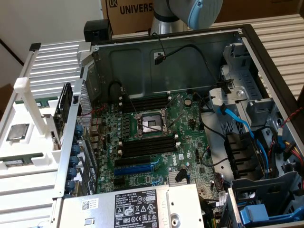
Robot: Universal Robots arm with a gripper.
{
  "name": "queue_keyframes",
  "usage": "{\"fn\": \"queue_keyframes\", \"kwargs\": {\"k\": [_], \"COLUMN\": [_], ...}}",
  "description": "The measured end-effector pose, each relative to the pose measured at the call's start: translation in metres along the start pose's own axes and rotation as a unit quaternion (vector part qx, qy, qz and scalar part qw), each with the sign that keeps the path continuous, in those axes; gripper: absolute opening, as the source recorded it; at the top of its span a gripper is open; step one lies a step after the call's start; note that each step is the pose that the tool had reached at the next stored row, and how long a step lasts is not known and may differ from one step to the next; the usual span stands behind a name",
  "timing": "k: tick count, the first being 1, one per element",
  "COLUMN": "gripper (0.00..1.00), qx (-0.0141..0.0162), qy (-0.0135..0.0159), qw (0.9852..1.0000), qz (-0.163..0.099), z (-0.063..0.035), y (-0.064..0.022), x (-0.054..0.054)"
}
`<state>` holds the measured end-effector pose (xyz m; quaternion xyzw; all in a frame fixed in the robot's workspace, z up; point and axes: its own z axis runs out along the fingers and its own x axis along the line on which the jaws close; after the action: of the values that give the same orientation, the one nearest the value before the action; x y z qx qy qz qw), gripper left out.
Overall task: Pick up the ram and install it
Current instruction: 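Pick up the ram and move it above insertion slot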
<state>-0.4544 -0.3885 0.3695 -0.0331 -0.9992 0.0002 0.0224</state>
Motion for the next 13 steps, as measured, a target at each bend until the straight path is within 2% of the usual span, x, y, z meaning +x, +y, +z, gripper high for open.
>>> {"fn": "queue_keyframes", "kwargs": {"k": [13], "gripper": [0.1], "qx": [0.0003], "qy": [0.0042], "qw": [1.0], "qz": [0.0], "z": [0.0], "y": [0.0], "x": [0.0001]}}
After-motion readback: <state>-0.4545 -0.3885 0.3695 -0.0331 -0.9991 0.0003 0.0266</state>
